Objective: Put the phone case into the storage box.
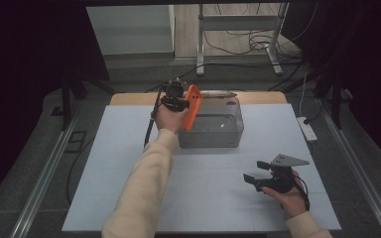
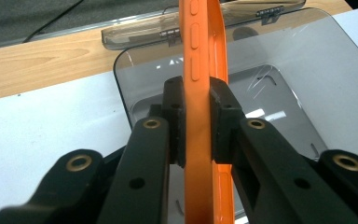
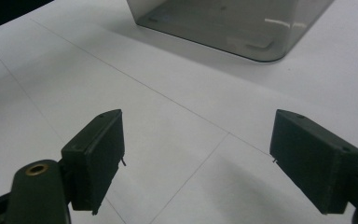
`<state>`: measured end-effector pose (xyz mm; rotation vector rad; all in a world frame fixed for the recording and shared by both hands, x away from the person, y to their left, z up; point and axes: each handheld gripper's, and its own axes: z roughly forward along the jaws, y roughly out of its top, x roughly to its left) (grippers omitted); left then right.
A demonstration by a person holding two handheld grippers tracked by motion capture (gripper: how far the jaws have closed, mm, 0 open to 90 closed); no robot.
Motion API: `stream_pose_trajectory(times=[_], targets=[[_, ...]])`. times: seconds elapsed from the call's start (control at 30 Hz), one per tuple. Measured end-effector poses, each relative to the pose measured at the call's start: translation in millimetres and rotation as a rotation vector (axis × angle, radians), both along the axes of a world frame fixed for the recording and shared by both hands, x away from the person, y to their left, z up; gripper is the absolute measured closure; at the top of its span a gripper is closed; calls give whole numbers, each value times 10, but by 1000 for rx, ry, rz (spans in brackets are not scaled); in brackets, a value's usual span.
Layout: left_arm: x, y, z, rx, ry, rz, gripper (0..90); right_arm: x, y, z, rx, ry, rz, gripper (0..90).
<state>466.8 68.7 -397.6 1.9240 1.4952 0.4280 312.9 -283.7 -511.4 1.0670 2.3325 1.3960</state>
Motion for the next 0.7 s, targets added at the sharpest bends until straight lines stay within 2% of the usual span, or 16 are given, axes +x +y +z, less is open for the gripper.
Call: stream_pose_trajectory(times=[0.7], targets=[[39,-3,-47,25,12,30,794,1,-1,-1,1,0,0,180]])
